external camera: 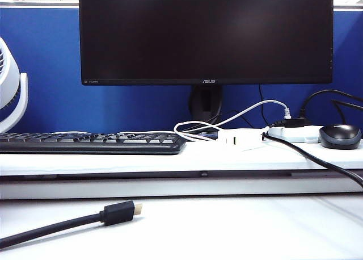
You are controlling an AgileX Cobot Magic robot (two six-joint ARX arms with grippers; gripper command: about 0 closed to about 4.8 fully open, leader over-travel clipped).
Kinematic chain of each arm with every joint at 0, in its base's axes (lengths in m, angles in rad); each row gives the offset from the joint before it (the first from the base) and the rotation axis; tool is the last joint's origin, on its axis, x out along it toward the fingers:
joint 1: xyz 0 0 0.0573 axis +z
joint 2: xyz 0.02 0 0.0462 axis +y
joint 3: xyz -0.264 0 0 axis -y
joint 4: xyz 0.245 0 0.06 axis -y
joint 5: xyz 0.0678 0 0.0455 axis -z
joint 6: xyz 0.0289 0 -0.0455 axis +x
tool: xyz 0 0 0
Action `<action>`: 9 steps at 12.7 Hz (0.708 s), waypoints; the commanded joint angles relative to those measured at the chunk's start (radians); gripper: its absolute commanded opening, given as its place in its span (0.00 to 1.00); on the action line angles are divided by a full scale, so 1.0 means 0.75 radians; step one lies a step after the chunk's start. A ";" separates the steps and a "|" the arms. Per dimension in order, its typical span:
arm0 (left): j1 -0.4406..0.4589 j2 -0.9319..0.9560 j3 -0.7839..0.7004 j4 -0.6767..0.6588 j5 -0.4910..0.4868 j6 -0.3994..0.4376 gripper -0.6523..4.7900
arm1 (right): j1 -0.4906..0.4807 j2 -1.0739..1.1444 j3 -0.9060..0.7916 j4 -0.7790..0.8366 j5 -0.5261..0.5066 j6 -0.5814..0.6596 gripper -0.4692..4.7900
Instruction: Pick up the Type-C charging cable and the charging base, insert one end of the Type-C charger into the corresponding slot on the base, and finally place the plugged-in charger back on the table.
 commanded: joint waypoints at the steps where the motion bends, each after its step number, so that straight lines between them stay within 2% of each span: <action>1: 0.137 -0.103 -0.069 -0.077 -0.005 0.001 0.11 | 0.002 -0.002 -0.009 0.009 0.004 -0.004 0.13; 2: 0.148 -0.178 -0.068 -0.202 -0.008 0.001 0.11 | 0.001 -0.002 -0.009 0.009 0.004 -0.004 0.13; 5: 0.192 -0.278 -0.069 -0.199 0.003 0.001 0.11 | 0.002 -0.002 -0.009 0.011 0.005 -0.004 0.13; 9: 0.192 -0.278 -0.069 -0.199 -0.002 0.001 0.11 | 0.001 -0.002 -0.009 0.013 0.004 -0.004 0.13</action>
